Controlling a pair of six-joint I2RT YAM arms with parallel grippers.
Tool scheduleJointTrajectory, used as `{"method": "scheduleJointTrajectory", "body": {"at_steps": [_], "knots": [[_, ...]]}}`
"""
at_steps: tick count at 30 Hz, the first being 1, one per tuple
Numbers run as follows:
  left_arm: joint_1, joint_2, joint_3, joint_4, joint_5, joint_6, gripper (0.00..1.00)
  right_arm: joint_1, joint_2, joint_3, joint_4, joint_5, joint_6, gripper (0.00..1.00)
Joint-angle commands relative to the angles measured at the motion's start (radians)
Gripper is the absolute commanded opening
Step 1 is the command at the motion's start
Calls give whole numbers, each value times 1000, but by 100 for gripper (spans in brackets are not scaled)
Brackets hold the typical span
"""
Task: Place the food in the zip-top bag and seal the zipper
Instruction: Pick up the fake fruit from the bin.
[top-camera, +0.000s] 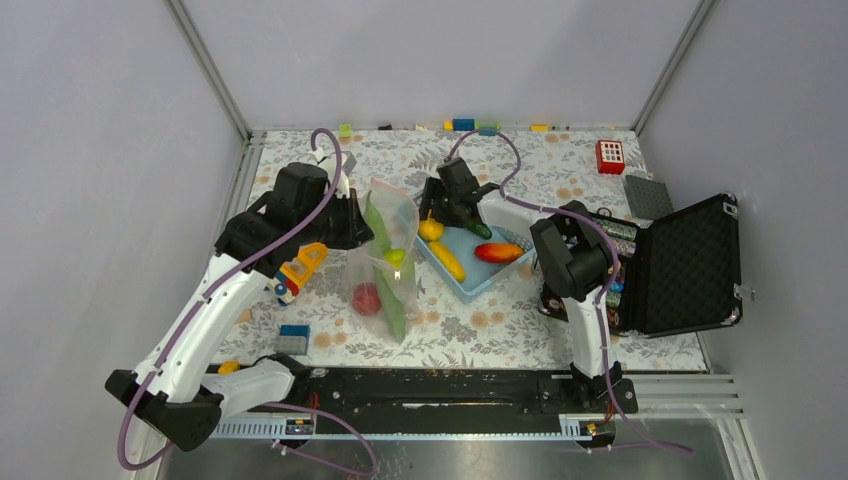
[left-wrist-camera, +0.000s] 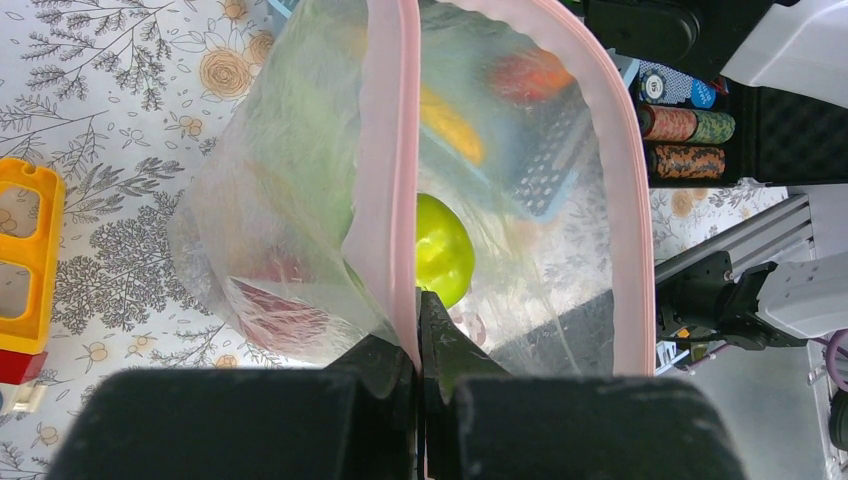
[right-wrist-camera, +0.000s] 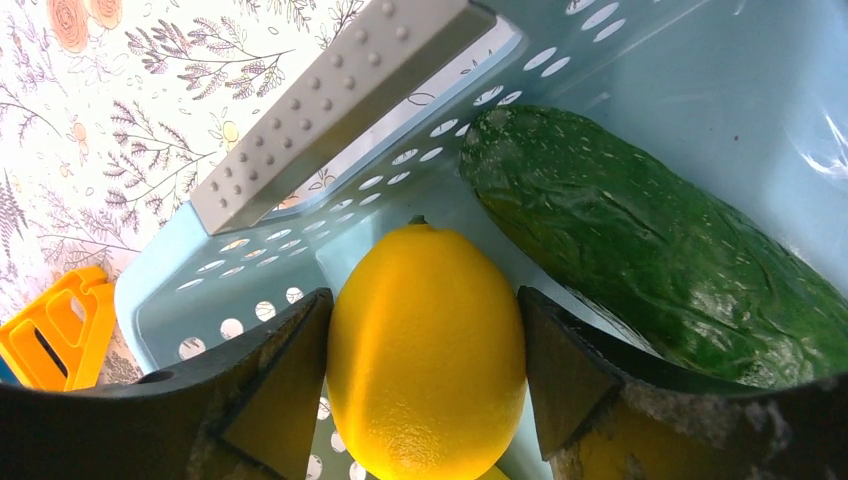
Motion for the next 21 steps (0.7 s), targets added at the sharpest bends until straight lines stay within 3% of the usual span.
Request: {"method": "scheduleJointTrajectory", "body": {"at_steps": [1,10,21], "knots": [[8,-3,1,60,25,-7,0,9,-30,-12,43,32,13,66],[9,-13,-19,85,79,4,0,10,-242,-178,164,91,-36,44],[9,-28,-26,103,135,4,0,8,-569,-306,203,163,-135,40]]}}
